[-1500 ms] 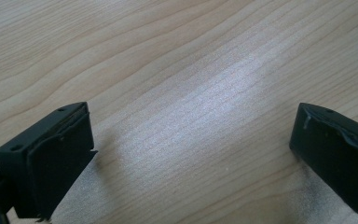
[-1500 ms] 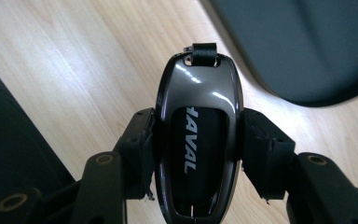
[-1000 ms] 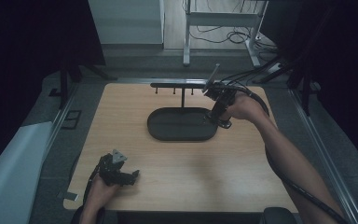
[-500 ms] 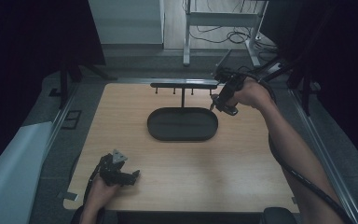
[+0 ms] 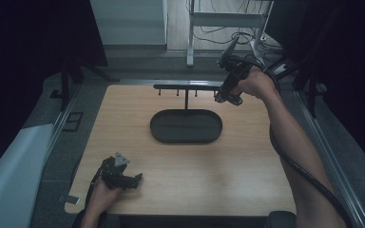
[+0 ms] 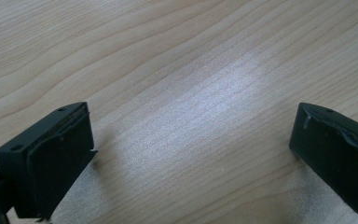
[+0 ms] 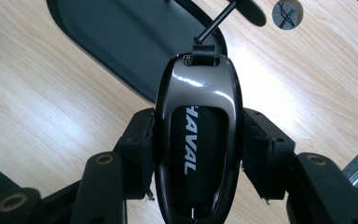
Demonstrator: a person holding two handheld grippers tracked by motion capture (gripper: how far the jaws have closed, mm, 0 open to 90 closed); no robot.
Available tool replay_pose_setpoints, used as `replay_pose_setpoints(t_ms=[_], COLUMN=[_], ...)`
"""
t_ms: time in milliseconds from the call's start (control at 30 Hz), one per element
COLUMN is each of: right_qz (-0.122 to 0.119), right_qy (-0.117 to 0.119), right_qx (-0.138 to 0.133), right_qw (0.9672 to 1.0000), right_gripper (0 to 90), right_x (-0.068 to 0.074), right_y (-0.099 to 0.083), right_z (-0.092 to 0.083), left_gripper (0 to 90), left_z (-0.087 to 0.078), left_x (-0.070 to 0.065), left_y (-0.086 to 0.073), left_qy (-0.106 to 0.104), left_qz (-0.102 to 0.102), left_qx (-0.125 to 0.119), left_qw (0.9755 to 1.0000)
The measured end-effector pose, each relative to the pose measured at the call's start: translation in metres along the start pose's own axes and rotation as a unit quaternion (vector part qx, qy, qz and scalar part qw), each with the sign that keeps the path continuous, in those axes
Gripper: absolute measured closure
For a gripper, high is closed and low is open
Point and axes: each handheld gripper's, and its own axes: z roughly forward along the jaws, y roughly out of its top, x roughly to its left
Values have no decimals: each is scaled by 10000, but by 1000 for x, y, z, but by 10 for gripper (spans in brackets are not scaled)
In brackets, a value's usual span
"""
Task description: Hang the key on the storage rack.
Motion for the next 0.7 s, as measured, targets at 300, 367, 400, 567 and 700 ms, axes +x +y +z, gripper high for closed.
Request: replay_pose_setpoints(t_ms=[300,367,400,567,700], right_qz=[78,87,65,127,228], right_qy=[-10,-6,-8,-114,-239], right_qx=[-74,-85,-78,-138,-190], right_qw=[9999,9999,9999,9998,9993], right_gripper=[487,487,487,487,487], right_x=[-1,-1,-1,-1,-4], right_y=[8,10,11,14,16], right_z=[5,6,7,9,10], left_gripper=[0,0,0,0,0], left_z=[0,1,1,1,1], left_x=[-1,-1,-2,-3,-4], left_y=[0,0,0,1,1], left_qy=[-29,-42,-48,-81,-93], left_qz=[15,18,21,44,43], left_qx=[-5,-6,-5,-7,-5], left_qw=[10000,10000,10000,10000,9999])
